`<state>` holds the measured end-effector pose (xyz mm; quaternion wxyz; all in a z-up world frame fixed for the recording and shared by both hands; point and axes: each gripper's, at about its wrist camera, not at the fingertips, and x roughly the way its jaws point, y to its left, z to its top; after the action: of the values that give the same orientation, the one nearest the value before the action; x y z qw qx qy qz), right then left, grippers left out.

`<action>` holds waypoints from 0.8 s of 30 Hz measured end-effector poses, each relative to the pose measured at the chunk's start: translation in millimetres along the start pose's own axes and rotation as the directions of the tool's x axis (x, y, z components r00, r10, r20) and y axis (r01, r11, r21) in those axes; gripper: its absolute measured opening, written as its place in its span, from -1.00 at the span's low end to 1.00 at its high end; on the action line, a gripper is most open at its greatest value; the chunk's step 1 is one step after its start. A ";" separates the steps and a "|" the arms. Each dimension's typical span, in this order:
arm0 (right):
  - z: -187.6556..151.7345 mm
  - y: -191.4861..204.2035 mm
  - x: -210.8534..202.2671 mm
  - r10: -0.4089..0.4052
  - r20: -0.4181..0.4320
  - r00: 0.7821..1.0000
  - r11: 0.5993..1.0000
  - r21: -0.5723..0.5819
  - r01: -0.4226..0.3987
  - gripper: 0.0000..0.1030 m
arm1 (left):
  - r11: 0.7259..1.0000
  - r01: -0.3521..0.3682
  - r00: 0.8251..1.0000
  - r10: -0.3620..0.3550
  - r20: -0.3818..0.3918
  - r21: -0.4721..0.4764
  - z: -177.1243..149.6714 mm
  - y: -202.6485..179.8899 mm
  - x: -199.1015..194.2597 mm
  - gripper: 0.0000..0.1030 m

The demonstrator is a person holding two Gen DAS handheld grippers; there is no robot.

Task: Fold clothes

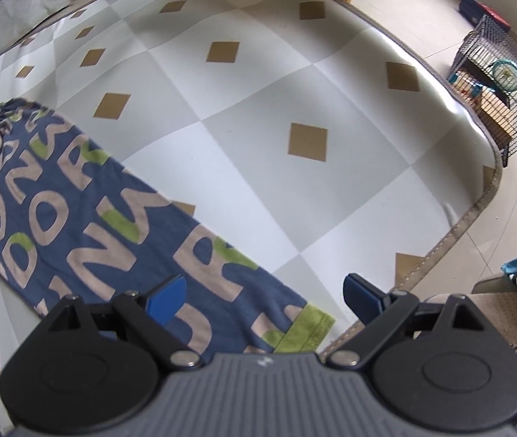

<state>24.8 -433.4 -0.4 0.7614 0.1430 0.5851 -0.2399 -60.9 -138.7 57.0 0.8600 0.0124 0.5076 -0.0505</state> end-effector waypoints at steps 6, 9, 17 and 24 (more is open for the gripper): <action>2.9 -11.1 -4.7 -0.043 0.045 0.998 0.998 0.051 0.041 0.81 | 1.000 0.018 1.000 -0.018 0.021 0.013 -4.7 -3.6 -14.8 1.00; 2.8 -13.5 -3.8 -0.046 0.039 0.998 0.997 0.060 0.044 0.81 | 1.000 0.022 0.999 -0.023 0.027 0.015 -9.4 -3.1 -21.2 1.00; 1.0 -7.1 -9.2 -0.030 0.061 0.998 0.999 0.038 0.028 0.81 | 1.000 0.016 0.999 -0.016 0.052 0.009 -16.6 2.2 -35.8 1.00; 0.1 -0.7 -15.5 0.011 0.084 0.996 1.000 0.014 -0.012 0.81 | 1.000 0.006 0.996 -0.007 0.088 0.006 -18.3 6.6 -50.8 1.00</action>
<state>21.4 -430.9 14.5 0.7857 0.1416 0.5499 -0.2454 -100.6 -127.1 92.3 0.8814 0.0109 0.4690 -0.0551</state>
